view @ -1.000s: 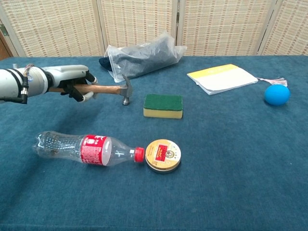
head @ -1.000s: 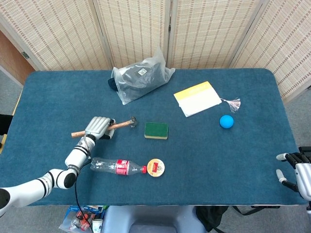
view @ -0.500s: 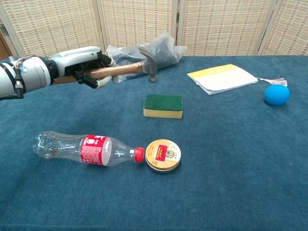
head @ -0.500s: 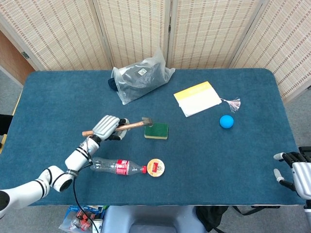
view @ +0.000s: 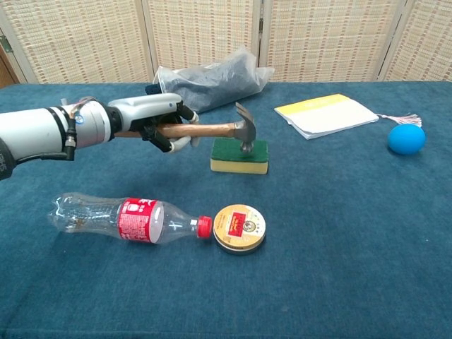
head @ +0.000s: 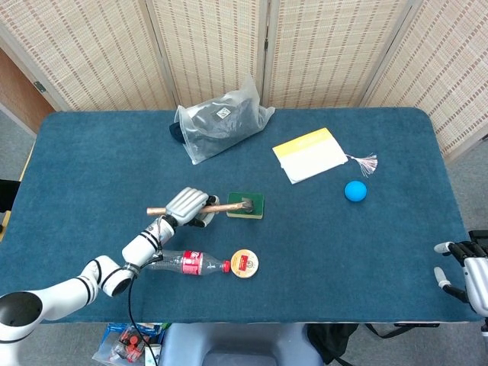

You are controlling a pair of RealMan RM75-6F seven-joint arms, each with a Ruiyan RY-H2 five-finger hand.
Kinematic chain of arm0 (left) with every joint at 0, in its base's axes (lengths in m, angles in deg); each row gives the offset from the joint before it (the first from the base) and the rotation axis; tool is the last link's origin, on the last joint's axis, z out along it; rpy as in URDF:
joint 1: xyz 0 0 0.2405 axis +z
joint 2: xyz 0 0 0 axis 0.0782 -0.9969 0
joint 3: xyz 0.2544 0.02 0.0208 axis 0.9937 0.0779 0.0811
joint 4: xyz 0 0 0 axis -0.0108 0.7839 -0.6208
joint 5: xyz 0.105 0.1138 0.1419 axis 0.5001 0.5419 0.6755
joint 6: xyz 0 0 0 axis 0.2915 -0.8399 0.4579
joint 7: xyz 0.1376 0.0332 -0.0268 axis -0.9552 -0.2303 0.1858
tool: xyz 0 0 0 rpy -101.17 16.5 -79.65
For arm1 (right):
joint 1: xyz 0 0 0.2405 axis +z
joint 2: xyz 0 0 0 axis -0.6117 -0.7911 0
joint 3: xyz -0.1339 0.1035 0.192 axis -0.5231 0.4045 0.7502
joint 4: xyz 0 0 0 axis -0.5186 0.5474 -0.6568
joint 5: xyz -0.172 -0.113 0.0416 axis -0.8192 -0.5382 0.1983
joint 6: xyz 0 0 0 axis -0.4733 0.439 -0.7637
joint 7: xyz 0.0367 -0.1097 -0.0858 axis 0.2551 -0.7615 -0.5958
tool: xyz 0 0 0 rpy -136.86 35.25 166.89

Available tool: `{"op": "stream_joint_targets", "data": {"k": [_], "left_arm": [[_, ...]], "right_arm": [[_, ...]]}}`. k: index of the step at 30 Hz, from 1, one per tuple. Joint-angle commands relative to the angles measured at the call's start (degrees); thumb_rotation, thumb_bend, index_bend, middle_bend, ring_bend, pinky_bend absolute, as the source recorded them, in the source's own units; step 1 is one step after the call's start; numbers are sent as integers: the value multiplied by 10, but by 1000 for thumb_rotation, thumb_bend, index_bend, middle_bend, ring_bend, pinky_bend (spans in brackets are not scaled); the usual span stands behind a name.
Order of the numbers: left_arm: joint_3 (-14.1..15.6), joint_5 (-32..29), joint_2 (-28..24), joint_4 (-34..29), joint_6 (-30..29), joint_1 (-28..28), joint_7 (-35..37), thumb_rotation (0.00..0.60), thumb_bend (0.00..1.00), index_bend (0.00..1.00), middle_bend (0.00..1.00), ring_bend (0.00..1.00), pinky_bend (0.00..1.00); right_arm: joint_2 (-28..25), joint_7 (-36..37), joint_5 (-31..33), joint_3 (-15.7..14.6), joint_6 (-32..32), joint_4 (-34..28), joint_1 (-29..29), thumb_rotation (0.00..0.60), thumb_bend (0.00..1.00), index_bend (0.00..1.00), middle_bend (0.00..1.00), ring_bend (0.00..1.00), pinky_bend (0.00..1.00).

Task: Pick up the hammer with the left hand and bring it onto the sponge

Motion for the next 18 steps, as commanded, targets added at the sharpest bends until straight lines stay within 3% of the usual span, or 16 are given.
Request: {"op": "stream_joint_targets", "data": {"k": [1, 13, 18], "left_arm": [[-1, -22, 6, 8, 24, -7, -28, 600, 576, 717, 915, 880, 931], [-12, -30, -38, -52, -11, 15, -6, 600, 576, 718, 916, 892, 935], [-7, -37, -42, -55, 8, 11, -13, 600, 576, 718, 915, 892, 935]], "right_arm": [[0, 1, 1, 0, 1, 1, -1, 600, 347, 370, 431, 286, 295], [2, 3, -4, 1, 1, 3, 1, 600, 347, 370, 431, 286, 295], [2, 2, -4, 1, 2, 3, 0, 600, 347, 370, 431, 286, 295]]}}
